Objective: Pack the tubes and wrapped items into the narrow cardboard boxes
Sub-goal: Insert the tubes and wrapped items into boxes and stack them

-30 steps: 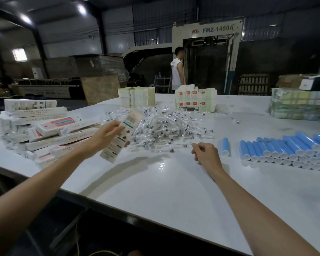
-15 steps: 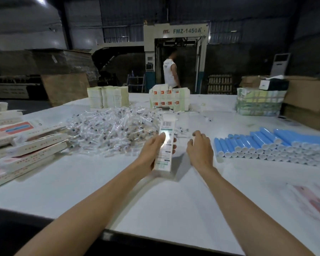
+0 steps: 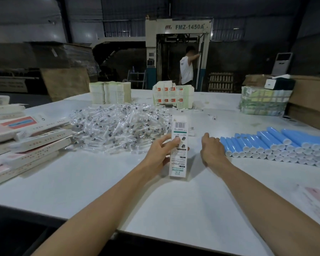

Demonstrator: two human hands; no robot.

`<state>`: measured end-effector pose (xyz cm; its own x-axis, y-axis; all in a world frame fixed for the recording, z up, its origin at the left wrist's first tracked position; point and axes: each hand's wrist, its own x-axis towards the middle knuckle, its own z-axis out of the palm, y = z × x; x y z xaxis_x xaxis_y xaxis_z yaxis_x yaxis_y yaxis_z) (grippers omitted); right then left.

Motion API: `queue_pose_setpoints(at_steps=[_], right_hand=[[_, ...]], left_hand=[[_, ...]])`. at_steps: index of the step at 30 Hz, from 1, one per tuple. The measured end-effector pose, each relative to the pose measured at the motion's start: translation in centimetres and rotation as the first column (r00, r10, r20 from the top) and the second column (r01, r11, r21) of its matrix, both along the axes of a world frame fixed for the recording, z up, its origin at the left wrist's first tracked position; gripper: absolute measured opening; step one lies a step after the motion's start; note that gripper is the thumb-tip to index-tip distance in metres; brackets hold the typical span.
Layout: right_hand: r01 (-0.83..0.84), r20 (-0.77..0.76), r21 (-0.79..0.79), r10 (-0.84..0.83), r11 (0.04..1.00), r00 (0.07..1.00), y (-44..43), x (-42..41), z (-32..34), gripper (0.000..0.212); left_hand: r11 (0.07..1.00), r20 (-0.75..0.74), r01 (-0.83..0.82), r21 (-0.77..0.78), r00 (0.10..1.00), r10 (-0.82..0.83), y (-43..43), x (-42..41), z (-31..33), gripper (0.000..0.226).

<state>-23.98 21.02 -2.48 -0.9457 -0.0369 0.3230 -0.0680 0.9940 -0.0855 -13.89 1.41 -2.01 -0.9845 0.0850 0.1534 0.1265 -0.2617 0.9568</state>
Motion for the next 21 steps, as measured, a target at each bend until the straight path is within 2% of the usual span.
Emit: queue_pose_setpoints(at_steps=[2,4,5,6,7,8,10,12,13,14,17,21], right_hand=[[-0.016,0.003,-0.143,0.016,0.990,1.000,0.3,0.3,1.0,0.054],[-0.055,-0.030,-0.420,0.047,0.906,0.998,0.9,0.7,2.8,0.064],[-0.097,-0.058,-0.609,0.078,0.787,0.995,1.1,1.0,4.0,0.065],[-0.158,-0.100,-0.776,0.128,0.611,0.987,1.3,1.5,5.4,0.065],[-0.235,-0.172,-0.876,0.183,0.422,0.968,1.3,2.0,6.8,0.067],[-0.316,-0.262,-0.913,0.222,0.259,0.939,1.4,2.6,8.2,0.070],[-0.446,-0.426,-0.895,0.275,0.011,0.862,1.3,3.7,10.8,0.080],[-0.505,-0.515,-0.854,0.337,-0.124,0.788,0.9,4.6,13.0,0.094],[-0.523,-0.532,-0.842,0.367,-0.134,0.763,0.5,4.7,13.8,0.101],[-0.540,-0.534,-0.835,0.391,-0.106,0.749,0.0,4.8,14.5,0.105],[-0.560,-0.473,-0.824,0.434,0.090,0.766,-1.3,4.9,15.3,0.108],[-0.552,-0.391,-0.764,0.442,0.333,0.807,-2.0,4.3,14.2,0.102]], left_hand=[[1.000,-0.012,-0.008,-0.013,1.000,0.008,0.0,-0.1,0.0,0.042],[1.000,-0.016,-0.010,-0.014,1.000,0.010,0.0,0.0,0.1,0.047],[1.000,-0.016,-0.013,-0.014,1.000,0.012,0.0,0.0,0.2,0.048],[1.000,-0.017,-0.017,-0.014,1.000,0.016,0.0,0.0,0.2,0.047],[1.000,-0.015,-0.021,-0.017,1.000,0.021,0.0,-0.1,0.2,0.046],[0.999,-0.013,-0.026,-0.023,1.000,0.025,0.0,0.0,0.2,0.044],[0.999,-0.013,-0.027,-0.036,1.000,0.026,0.0,0.1,0.2,0.042],[0.999,-0.015,-0.028,-0.036,1.000,0.027,0.1,0.4,0.4,0.047],[0.999,-0.016,-0.029,-0.035,0.999,0.029,0.2,0.5,0.6,0.051],[0.999,-0.021,-0.027,-0.039,0.999,0.027,0.3,0.6,0.7,0.054],[0.998,-0.025,-0.028,-0.049,0.999,0.026,0.4,1.0,0.8,0.056],[0.997,-0.044,-0.019,-0.073,0.999,0.016,0.2,1.2,0.7,0.042]])
